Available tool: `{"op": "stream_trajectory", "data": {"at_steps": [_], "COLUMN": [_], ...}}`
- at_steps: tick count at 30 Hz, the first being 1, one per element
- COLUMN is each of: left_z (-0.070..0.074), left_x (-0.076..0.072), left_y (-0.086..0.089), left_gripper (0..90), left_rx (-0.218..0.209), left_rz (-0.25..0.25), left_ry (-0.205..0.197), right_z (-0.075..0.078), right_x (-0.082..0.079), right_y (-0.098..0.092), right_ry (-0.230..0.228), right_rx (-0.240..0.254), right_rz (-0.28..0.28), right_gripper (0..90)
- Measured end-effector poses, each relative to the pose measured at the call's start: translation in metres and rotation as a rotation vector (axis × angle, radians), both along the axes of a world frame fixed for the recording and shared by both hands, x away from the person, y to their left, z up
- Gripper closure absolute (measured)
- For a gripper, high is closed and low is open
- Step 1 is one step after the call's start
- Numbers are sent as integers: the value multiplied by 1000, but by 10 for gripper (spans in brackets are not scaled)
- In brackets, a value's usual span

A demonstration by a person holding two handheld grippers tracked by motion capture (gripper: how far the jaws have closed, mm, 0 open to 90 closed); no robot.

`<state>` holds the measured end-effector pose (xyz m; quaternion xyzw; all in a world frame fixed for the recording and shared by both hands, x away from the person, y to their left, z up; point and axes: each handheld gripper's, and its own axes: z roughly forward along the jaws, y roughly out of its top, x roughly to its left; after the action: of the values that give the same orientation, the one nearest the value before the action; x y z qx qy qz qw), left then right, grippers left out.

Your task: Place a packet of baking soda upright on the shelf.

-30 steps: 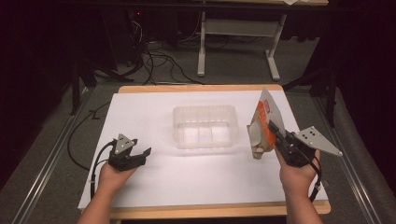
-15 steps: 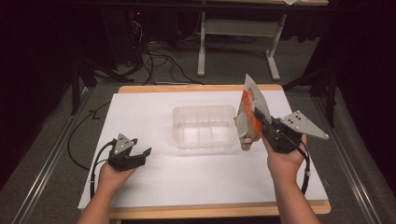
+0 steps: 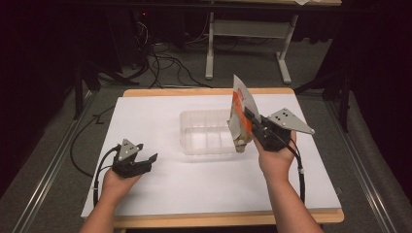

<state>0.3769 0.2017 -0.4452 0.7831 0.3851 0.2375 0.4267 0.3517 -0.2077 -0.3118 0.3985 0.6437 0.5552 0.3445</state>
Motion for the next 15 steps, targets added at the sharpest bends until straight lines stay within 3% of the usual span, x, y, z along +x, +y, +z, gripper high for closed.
{"op": "stream_trajectory", "data": {"at_steps": [15], "left_z": [2], "left_x": [0], "left_y": [2], "left_gripper": [332], "left_rx": [-10], "left_rz": [-4], "left_ry": [-5], "right_z": [-6], "right_x": [20], "right_y": [40], "right_ry": [25], "right_rx": [-20], "right_rz": [50], "right_gripper": [900]}}
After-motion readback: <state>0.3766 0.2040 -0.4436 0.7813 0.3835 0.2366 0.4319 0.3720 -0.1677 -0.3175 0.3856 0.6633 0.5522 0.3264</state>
